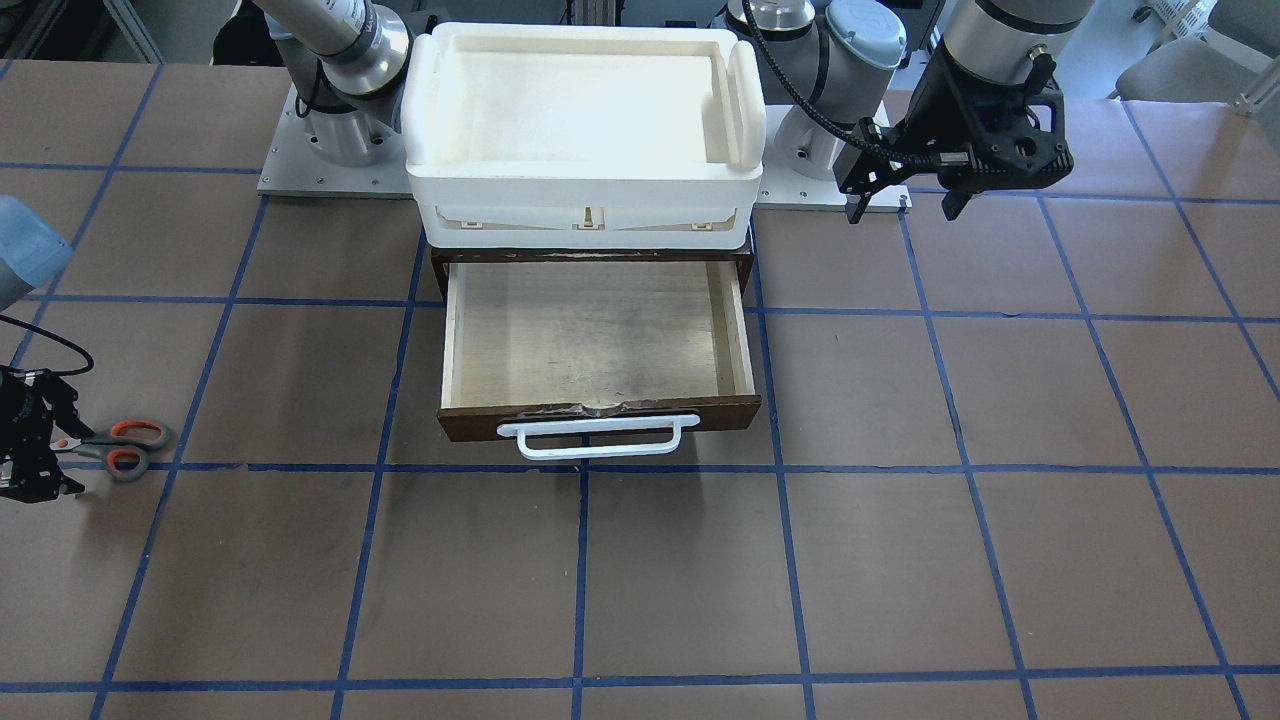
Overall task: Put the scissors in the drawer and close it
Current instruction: 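Lower the right gripper over the scissors handles and close on them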
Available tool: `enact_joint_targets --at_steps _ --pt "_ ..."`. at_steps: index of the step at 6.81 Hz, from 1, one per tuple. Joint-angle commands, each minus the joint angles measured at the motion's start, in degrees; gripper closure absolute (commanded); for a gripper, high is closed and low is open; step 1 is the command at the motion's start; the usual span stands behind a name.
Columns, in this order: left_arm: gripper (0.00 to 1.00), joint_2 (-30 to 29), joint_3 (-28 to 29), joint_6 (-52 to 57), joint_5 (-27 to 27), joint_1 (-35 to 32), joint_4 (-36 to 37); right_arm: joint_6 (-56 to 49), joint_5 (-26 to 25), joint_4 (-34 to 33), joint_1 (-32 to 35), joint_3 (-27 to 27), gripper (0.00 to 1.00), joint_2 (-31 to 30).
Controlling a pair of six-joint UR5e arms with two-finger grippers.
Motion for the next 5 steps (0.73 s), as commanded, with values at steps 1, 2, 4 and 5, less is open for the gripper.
enact_joint_targets --at_steps 1,2,4,5 --pt "0.00 -0.42 0.01 -0.17 -1.21 0.09 0.08 -0.12 -0.03 1.23 0.00 0.04 0.33 -0.16" --pt "0.00 -0.42 0.18 -0.51 -1.47 0.00 -0.18 -0.30 -0.03 0.71 0.00 0.04 0.39 -0.25" --pt "0.00 -0.60 -0.34 0.00 -0.60 0.35 -0.62 -0.21 -0.20 1.32 0.00 -0.40 0.49 -1.21" --pt "0.00 -0.95 -0.35 0.01 -0.59 0.44 -1.14 -0.21 -0.21 1.41 -0.09 -0.23 0.48 -1.30"
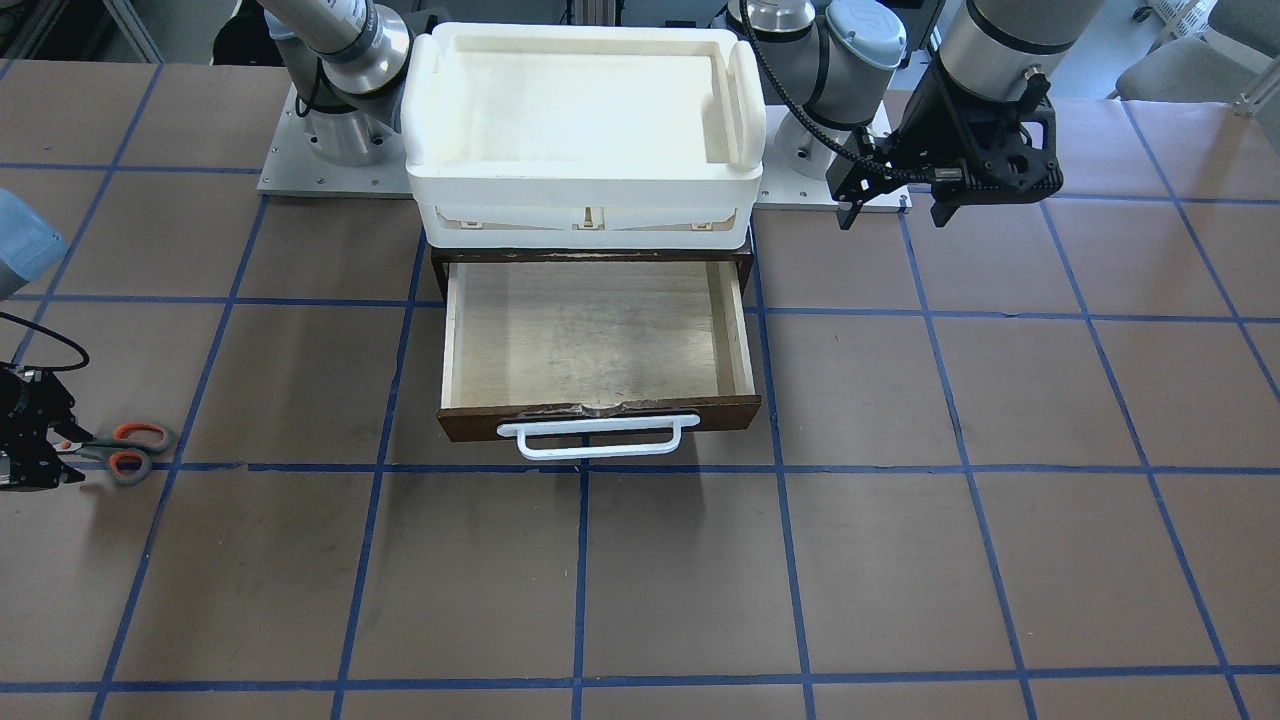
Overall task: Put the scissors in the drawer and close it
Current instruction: 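Lower the right gripper over the scissors handles and close on them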
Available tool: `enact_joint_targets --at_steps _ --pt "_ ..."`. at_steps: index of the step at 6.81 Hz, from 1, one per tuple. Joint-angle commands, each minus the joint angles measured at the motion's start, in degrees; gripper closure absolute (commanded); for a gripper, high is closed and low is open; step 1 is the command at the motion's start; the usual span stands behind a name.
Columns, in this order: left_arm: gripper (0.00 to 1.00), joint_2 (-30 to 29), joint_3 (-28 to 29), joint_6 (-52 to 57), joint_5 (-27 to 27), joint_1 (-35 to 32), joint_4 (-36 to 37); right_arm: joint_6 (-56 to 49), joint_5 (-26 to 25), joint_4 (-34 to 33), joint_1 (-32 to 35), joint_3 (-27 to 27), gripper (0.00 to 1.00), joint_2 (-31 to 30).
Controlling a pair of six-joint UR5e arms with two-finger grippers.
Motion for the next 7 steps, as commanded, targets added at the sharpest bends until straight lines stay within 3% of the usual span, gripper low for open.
enact_joint_targets --at_steps 1,2,7 --pt "0.00 -0.14 0.43 -0.29 0.28 0.16 -1.90 -0.24 0.03 2.07 -0.05 0.11 0.46 -0.32" --pt "0.00 -0.05 0.35 -0.30 0.28 0.08 -2.17 -0.50 0.03 3.74 0.04 0.20 0.42 -0.32" --pt "0.00 -0.13 -0.70 0.58 0.37 0.78 -4.28 -0.59 0.03 3.05 -0.22 0.11 0.43 -0.32"
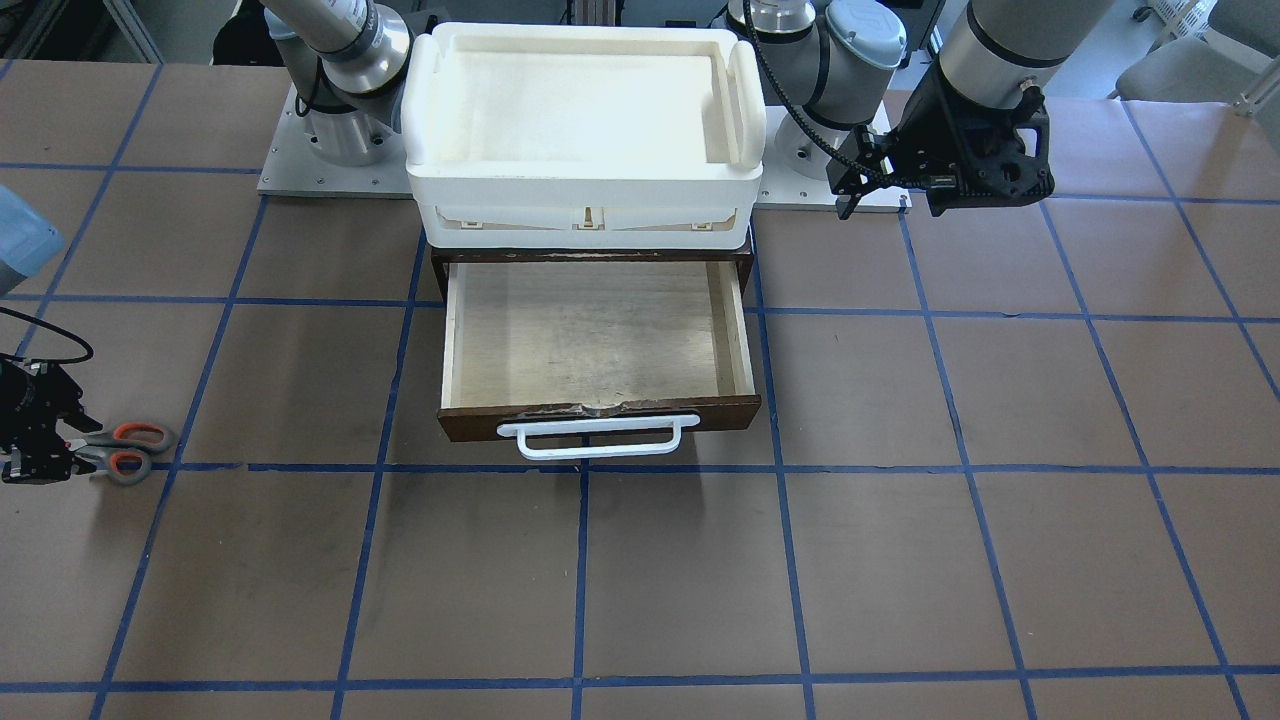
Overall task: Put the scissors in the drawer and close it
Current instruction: 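Lower the right gripper over the scissors handles and close on them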
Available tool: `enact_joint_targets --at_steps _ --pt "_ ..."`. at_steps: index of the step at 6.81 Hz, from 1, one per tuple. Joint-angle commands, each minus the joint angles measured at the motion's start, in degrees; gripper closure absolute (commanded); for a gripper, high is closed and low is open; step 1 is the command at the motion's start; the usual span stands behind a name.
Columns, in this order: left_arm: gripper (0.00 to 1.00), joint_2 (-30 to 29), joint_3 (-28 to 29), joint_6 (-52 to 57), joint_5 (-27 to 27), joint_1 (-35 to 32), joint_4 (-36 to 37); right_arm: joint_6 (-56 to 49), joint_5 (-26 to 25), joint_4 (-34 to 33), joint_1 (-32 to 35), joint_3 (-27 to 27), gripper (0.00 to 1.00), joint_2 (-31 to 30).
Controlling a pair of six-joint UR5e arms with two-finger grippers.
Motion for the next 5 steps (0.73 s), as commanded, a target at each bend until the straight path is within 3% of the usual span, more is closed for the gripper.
enact_joint_targets --at_steps 1,5 --pt "0.00 0.02 -0.69 0.12 0.04 0.13 -0.02 0.15 0.00 0.02 -0.08 0.02 0.42 0.26" --pt "0.00 -0.06 -0.78 0.12 0.12 0.13 -0.01 0.06 -0.09 -0.07 -0.86 0.11 0.45 0.79"
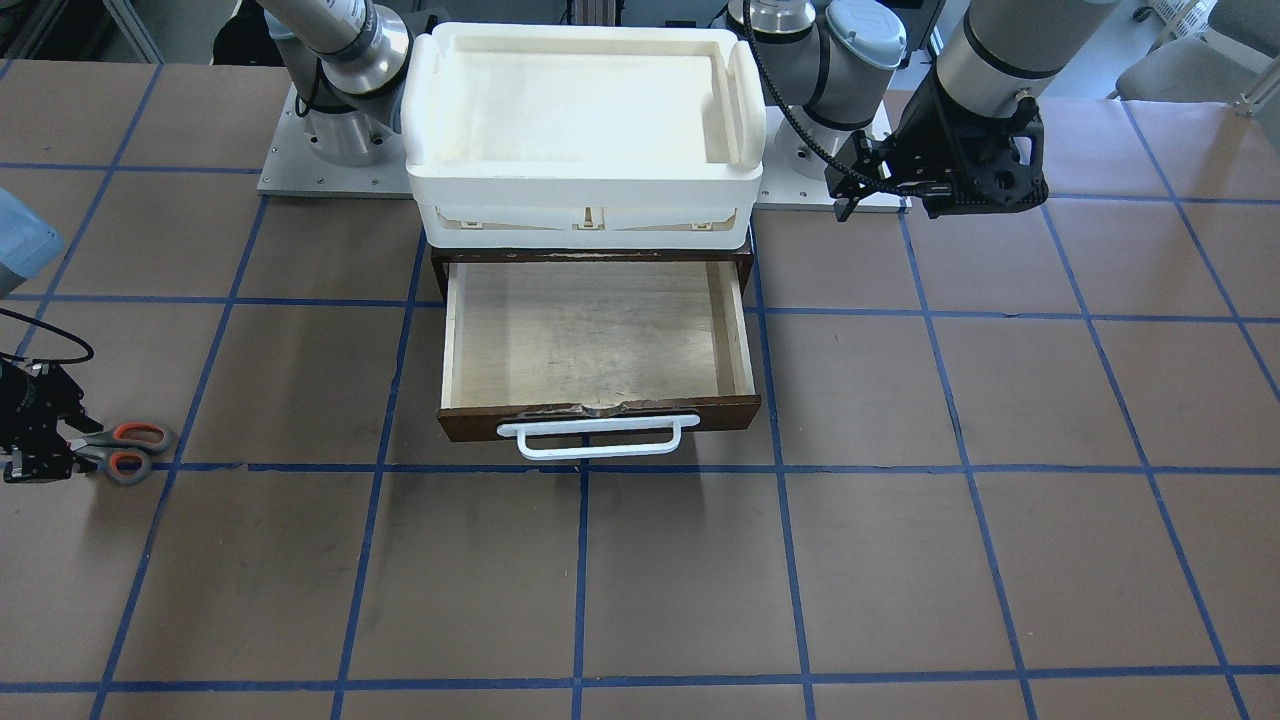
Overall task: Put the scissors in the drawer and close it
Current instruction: 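Lower the right gripper over the scissors handles and close on them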
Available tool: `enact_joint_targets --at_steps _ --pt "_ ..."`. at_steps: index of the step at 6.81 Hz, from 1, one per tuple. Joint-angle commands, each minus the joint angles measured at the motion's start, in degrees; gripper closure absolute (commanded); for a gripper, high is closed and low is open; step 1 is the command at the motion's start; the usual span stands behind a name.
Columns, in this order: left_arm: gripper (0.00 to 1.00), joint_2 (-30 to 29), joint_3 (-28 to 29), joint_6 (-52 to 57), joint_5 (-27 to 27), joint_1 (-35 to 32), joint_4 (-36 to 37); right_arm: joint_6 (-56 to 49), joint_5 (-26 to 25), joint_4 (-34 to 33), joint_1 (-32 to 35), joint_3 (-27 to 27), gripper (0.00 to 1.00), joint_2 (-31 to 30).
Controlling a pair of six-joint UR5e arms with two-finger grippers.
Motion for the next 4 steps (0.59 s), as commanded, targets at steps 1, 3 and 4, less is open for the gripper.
enact_joint_targets --at_steps 1,3,4 --pt "0.00 0.31 0.29 0.00 -0.29 0.26 0.31 -0.09 0.09 -0.20 -0.61 0.05 0.47 0.68" --pt "0.00 0.32 0.12 2.79 -0.03 2.37 0.05 0.26 0.17 -0.11 -0.70 -0.03 0.66 0.51" --pt "0.00 0.84 0.21 3.25 -0.20 2.11 0.13 0.00 0.26 -0.20 -0.70 -0.03 0.71 0.51"
